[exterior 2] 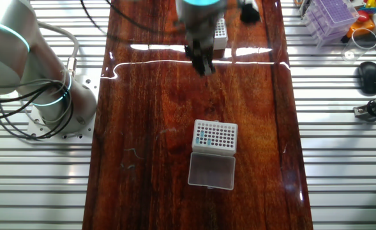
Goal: Transfer all medium pipette tips from one holder to another
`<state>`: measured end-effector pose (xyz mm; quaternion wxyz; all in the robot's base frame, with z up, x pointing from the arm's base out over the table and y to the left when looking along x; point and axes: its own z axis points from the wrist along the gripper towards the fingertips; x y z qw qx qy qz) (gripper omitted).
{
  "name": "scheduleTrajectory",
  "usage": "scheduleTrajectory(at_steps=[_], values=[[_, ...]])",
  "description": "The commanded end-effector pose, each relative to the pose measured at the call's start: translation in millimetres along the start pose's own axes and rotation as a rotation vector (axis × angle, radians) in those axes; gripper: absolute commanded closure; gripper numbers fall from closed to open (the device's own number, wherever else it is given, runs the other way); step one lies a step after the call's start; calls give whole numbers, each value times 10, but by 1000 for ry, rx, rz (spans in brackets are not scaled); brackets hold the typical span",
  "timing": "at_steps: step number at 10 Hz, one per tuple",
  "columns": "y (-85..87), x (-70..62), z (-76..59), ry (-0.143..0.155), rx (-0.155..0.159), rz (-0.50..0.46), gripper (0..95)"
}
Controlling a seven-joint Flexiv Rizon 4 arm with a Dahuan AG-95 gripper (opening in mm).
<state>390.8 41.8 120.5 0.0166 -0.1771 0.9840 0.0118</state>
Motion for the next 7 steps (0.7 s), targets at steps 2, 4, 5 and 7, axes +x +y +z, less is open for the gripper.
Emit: scheduleTrajectory(at_steps=[2, 4, 5, 7], values=[[-839, 268, 55, -22, -28, -196, 950], [-1056, 285, 54, -16, -22, -241, 950], [-1182, 322, 50, -14, -17, -267, 950], [-1266, 343, 17, -11, -9, -288, 950]])
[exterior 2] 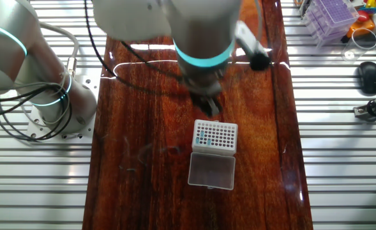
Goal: Transfer all medium pipette tips from one holder to another
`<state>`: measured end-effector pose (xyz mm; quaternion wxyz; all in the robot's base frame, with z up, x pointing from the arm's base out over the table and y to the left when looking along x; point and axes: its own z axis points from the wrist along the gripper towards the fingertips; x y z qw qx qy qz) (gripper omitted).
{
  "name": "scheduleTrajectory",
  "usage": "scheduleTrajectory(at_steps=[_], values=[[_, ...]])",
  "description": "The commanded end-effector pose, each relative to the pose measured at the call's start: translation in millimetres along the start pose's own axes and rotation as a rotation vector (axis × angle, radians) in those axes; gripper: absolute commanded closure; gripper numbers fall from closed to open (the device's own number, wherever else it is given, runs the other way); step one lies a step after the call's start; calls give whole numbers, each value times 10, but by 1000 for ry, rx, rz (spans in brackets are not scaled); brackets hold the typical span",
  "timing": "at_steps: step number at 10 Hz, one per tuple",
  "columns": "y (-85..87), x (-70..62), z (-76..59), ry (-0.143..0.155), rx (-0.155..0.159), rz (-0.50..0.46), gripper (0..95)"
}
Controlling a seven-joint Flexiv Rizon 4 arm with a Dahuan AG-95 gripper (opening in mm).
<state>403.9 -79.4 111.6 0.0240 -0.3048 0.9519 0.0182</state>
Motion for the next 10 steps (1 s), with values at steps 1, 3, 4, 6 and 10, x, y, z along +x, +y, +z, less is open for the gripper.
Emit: scheduleTrajectory(at_steps=[1, 3, 4, 6, 10], values=[[-103, 64, -58, 8, 6, -33, 950], [-148, 45, -42, 13, 10, -40, 950], [-151, 41, -20, 14, 12, -39, 950], [-153, 49, 2, 12, 12, -46, 760], [-116, 113, 43, 2, 11, -35, 760]])
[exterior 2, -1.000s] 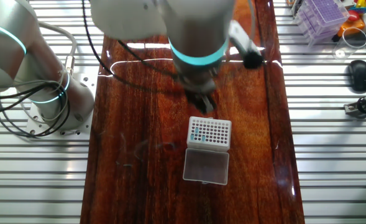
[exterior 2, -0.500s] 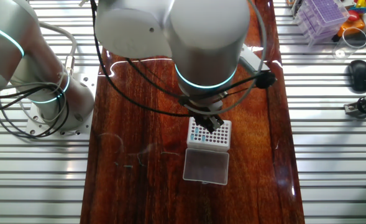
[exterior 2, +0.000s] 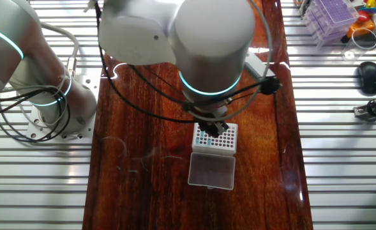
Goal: Transfer all medium pipette tips from one holder to another
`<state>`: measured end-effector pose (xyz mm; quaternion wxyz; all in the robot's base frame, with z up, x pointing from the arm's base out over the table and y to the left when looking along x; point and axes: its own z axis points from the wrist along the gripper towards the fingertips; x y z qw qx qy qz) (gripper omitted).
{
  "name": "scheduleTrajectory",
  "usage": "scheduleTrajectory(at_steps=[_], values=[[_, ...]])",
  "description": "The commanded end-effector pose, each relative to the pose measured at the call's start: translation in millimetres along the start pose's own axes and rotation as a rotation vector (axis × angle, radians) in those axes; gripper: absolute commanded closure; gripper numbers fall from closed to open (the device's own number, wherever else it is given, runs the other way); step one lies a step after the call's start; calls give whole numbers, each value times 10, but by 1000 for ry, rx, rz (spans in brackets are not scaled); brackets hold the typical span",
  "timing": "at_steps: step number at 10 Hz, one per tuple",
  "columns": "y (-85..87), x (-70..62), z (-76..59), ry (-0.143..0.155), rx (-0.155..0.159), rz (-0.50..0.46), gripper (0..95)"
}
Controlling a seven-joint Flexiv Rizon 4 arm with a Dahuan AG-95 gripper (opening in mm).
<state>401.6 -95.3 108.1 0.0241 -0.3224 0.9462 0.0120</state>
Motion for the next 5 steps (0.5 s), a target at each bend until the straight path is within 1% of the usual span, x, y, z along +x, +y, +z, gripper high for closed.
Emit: scheduleTrajectory(at_steps=[1, 3, 5], values=[[8, 9, 23, 0, 1, 3, 760], [47, 60, 51, -3, 1, 9, 760], [56, 72, 58, -7, 4, 10, 760]])
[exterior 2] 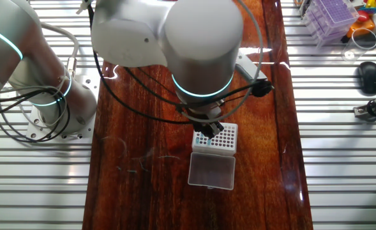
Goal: Transfer all medium pipette tips from one holder to another
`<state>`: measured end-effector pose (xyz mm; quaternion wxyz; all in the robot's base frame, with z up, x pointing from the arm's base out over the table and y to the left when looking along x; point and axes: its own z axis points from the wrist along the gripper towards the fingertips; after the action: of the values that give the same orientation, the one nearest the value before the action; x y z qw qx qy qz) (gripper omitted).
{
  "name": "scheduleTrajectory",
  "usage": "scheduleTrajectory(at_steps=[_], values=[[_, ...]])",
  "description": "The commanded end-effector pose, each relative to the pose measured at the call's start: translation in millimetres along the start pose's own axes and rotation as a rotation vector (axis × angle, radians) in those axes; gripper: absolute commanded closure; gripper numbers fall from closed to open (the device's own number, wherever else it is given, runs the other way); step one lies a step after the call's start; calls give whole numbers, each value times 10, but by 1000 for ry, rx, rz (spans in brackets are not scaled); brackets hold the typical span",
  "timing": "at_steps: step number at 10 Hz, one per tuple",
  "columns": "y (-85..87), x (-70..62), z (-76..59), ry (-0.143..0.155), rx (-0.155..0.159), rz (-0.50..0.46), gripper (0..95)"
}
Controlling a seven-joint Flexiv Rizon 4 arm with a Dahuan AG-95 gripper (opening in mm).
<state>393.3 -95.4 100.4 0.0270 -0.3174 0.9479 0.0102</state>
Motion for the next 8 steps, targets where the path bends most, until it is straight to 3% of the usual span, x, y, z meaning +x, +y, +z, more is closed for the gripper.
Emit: scheduleTrajectory(at_steps=[1, 2, 4, 5, 6, 8], values=[[7, 1, -16, -17, -8, -6, 760], [7, 1, -16, -19, -13, -10, 570], [7, 1, -16, 1, -6, 21, 570], [7, 1, -16, -8, -11, 25, 570], [7, 1, -16, -8, -10, 26, 760], [-20, 31, 31, 5, 3, 37, 760]])
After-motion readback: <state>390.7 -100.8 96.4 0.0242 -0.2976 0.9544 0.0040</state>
